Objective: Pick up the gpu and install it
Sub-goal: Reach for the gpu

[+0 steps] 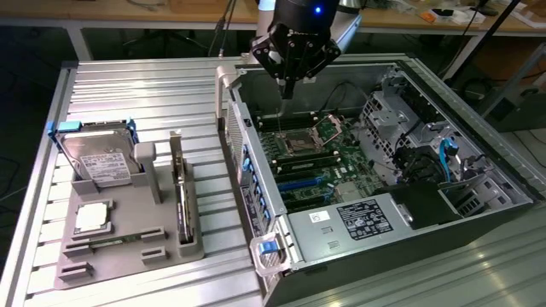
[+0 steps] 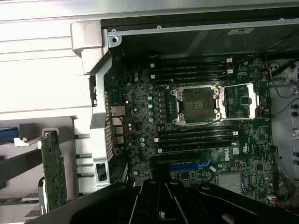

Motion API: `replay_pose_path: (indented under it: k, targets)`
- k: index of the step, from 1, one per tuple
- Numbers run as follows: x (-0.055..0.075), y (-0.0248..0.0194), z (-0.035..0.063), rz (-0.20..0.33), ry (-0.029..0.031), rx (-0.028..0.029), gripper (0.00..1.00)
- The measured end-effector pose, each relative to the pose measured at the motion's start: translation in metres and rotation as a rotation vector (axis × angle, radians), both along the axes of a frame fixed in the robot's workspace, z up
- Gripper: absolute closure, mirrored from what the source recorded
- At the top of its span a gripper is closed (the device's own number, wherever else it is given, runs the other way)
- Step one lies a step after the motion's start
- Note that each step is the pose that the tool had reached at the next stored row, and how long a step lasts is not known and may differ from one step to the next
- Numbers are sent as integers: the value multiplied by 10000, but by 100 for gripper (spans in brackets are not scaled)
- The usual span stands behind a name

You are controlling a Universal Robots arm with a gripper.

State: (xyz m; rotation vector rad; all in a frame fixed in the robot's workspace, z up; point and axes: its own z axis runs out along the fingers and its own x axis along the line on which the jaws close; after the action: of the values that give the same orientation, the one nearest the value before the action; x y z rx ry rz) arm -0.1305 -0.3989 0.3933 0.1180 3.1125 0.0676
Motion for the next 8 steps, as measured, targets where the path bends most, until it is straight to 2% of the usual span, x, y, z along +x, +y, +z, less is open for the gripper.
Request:
replay_pose_path:
  k: [8]
  targets:
    - [-106,0,0,-2,0,0,89]
